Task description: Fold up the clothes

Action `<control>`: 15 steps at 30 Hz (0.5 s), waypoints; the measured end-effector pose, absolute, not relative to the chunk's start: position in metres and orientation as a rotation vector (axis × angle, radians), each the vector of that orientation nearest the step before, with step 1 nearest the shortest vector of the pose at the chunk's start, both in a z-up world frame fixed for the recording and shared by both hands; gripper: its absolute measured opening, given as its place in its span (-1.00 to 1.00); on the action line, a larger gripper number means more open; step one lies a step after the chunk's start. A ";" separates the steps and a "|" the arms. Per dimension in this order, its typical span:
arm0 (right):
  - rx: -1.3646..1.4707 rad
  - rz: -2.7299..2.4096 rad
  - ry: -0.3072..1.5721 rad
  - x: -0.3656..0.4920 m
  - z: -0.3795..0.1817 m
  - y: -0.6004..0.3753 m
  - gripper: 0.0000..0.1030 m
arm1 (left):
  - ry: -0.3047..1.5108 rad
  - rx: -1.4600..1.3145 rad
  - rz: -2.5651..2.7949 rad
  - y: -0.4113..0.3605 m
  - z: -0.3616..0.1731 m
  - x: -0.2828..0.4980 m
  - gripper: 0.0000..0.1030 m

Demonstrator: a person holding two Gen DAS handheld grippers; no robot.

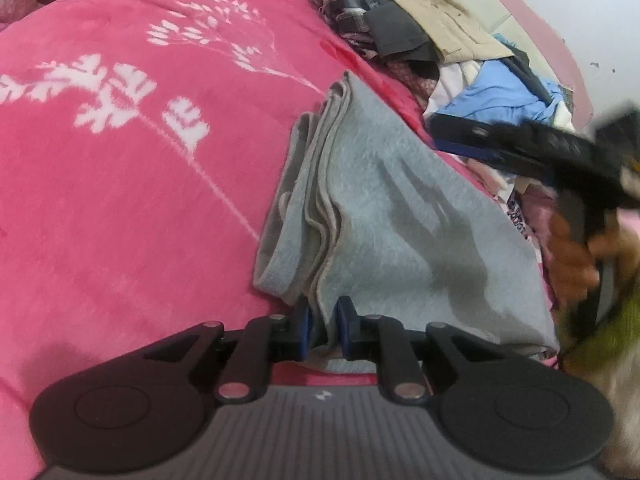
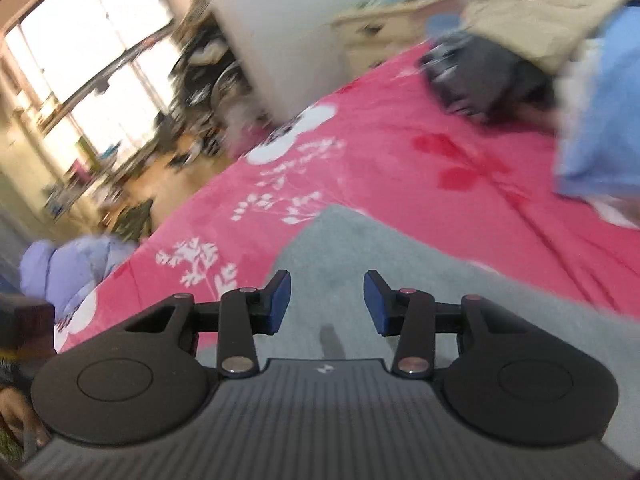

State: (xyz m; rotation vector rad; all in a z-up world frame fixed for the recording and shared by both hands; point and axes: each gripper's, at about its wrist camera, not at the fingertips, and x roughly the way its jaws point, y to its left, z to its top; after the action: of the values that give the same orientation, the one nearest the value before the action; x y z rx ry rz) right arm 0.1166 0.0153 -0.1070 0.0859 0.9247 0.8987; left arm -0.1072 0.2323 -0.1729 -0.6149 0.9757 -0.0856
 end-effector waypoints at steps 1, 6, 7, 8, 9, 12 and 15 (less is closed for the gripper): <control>0.078 0.958 0.983 0.125 -0.114 0.028 -0.27 | 0.977 -0.613 -0.081 0.233 -0.174 -0.108 -0.62; -0.039 0.896 0.926 0.147 -0.156 0.077 -0.47 | 0.969 -0.618 -0.068 0.237 -0.178 -0.112 -0.51; -0.002 0.837 0.877 0.153 -0.158 0.078 -0.42 | 0.972 -0.614 -0.069 0.238 -0.178 -0.112 -0.49; 0.033 0.773 0.865 0.161 -0.161 0.077 -0.41 | 0.974 -0.610 -0.070 0.238 -0.178 -0.113 -0.46; 0.069 0.716 0.874 0.169 -0.164 0.076 -0.39 | 0.976 -0.606 -0.071 0.239 -0.178 -0.114 -0.45; 0.221 0.697 0.884 0.169 -0.155 0.050 -0.39 | 0.971 -0.587 -0.073 0.240 -0.176 -0.117 -0.35; 0.248 0.694 0.833 0.139 -0.125 0.010 -0.39 | 0.959 -0.563 -0.079 0.242 -0.169 -0.123 -0.30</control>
State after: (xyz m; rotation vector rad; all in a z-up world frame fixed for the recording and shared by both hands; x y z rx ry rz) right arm 0.1394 0.0097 -0.1253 0.2479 0.8329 0.6940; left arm -0.1226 0.2419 -0.1694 -0.5634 0.9594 -0.0794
